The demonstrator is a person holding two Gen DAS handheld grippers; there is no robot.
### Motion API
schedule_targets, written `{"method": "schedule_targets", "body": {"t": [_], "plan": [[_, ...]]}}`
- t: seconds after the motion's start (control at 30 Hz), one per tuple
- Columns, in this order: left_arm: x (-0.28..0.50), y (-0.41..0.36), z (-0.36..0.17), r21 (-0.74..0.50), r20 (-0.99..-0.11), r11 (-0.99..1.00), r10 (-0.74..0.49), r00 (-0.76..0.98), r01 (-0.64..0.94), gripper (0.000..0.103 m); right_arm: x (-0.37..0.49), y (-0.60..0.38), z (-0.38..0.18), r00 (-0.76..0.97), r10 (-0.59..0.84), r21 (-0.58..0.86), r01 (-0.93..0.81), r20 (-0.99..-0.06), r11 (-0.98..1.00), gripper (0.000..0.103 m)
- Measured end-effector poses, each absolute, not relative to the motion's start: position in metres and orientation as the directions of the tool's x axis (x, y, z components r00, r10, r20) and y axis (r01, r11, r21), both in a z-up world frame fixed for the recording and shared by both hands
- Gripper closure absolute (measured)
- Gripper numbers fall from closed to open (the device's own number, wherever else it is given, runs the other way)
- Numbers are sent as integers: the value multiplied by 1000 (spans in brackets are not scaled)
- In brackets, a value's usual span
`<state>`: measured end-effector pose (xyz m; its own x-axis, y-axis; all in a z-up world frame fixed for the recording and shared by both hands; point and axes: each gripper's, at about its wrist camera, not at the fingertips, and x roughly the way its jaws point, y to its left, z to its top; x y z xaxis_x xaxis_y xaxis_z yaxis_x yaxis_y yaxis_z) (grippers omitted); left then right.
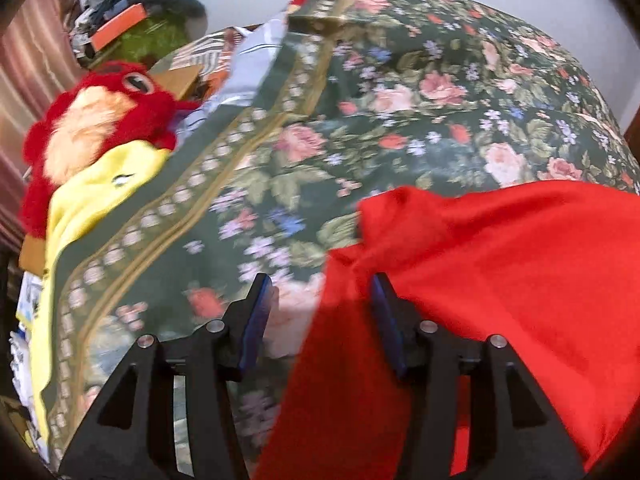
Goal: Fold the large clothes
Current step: 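Open both tools and release the folded hem onto the jacket, then grasp the folded jacket edge with both tools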
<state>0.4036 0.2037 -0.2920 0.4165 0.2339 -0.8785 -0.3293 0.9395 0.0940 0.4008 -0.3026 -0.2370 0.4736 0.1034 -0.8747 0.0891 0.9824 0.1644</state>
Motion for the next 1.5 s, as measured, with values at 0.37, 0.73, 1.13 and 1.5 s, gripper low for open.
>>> {"method": "schedule_targets", "body": {"t": [0.37,0.73,1.13,1.5], "plan": [[347,225,-234,65,-873,932,227,433,-358,51,337,-320,-176,519,155,212,53,-841,976,54],[271,215,-151,-79,-829,965,76,554,-249,35,279,-263,-104,618,246,171,-179,-747,969,22],[200,191,-192,-143,-889,977,-58,454,-156,31,232,-233,-153,462,313,220,-245,-830,944,19],[143,213,-248,-246,-919,932,-136,371,-266,31,205,-244,-206,292,394,372,-130,-871,919,19]]}}
